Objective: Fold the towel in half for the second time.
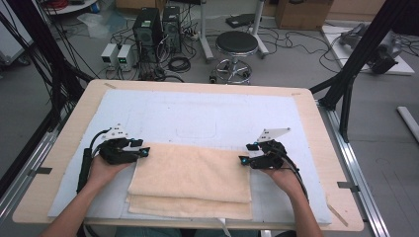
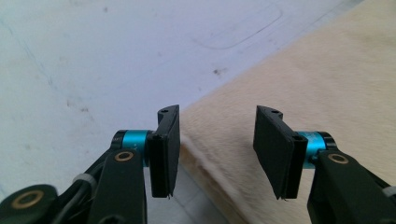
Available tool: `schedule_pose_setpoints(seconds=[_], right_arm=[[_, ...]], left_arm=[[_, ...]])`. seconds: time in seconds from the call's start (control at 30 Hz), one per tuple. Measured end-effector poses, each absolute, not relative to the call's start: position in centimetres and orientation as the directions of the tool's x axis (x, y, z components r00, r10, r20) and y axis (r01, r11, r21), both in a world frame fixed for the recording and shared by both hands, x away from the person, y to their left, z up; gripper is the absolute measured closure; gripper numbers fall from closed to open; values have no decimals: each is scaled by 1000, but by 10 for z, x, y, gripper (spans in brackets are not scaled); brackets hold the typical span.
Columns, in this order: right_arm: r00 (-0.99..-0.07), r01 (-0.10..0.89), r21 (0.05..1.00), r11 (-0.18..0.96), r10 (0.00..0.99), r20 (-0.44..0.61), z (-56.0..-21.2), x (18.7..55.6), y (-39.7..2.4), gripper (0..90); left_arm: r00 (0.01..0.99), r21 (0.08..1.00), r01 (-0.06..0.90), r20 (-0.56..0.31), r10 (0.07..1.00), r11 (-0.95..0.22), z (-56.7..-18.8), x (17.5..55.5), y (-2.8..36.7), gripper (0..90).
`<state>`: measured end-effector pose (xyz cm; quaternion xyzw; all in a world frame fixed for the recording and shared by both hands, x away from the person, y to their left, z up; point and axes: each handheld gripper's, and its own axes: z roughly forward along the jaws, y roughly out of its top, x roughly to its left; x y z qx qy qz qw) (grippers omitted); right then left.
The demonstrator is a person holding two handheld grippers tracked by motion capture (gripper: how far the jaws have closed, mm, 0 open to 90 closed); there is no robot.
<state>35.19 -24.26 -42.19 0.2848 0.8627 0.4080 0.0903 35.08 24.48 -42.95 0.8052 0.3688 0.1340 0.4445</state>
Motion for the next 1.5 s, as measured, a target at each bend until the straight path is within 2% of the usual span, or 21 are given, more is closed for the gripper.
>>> schedule_pose_setpoints(seconds=[0.13, 0.27, 0.4, 0.47, 0.53, 0.6, 0.67, 0.83, 1.0, 1.13, 1.17, 1.2, 1.23, 1.27, 1.33, 1.5], right_arm=[[-821, 466, 731, 499, 552, 147, -434, 362, -243, 392], [-823, 502, 712, 491, 525, 219, -440, 366, -243, 517], [-827, 511, 705, 492, 505, 247, -441, 366, -240, 641], [-837, 499, 706, 503, 492, 241, -440, 365, -239, 713], [-849, 471, 712, 521, 486, 207, -438, 363, -238, 776], [-858, 447, 710, 544, 485, 169, -433, 361, -235, 802], [-863, 423, 710, 564, 489, 126, -426, 361, -232, 811], [-842, 391, 732, 558, 539, 39, -410, 384, -228, 813], [-800, 400, 746, 533, 600, 1, -400, 426, -223, 811], [-775, 411, 749, 519, 631, -13, -400, 451, -220, 776], [-770, 430, 744, 512, 638, 6, -403, 455, -220, 717], [-760, 449, 733, 511, 649, 13, -407, 458, -222, 640], [-751, 462, 727, 508, 660, 16, -410, 459, -224, 601], [-749, 477, 727, 494, 661, 42, -411, 458, -227, 583], [-752, 459, 736, 498, 659, 23, -409, 453, -231, 557], [-781, 404, 775, 486, 624, 16, -397, 426, -238, 493]], left_arm=[[673, 786, 516, -126, 729, -340, -434, 362, 242, 401], [662, 773, 544, -157, 733, -326, -440, 366, 241, 395], [670, 760, 568, -204, 714, -316, -442, 366, 241, 521], [676, 755, 582, -241, 696, -303, -441, 365, 239, 665], [697, 759, 557, -205, 687, -338, -439, 362, 236, 782], [710, 771, 520, -150, 688, -368, -435, 359, 235, 822], [692, 782, 517, -144, 707, -348, -432, 361, 237, 833], [627, 829, 478, -90, 774, -290, -421, 379, 232, 835], [559, 848, 481, -100, 823, -223, -418, 410, 230, 835], [544, 835, 491, -70, 836, -249, -423, 430, 224, 819], [541, 826, 488, -34, 840, -280, -426, 432, 223, 779], [542, 820, 491, -24, 840, -293, -428, 432, 224, 700], [554, 816, 499, -42, 832, -291, -429, 432, 227, 655], [553, 816, 505, -55, 831, -282, -429, 431, 229, 623], [551, 826, 502, -76, 831, -258, -425, 428, 236, 567], [592, 854, 454, -77, 802, -253, -411, 410, 249, 504]])
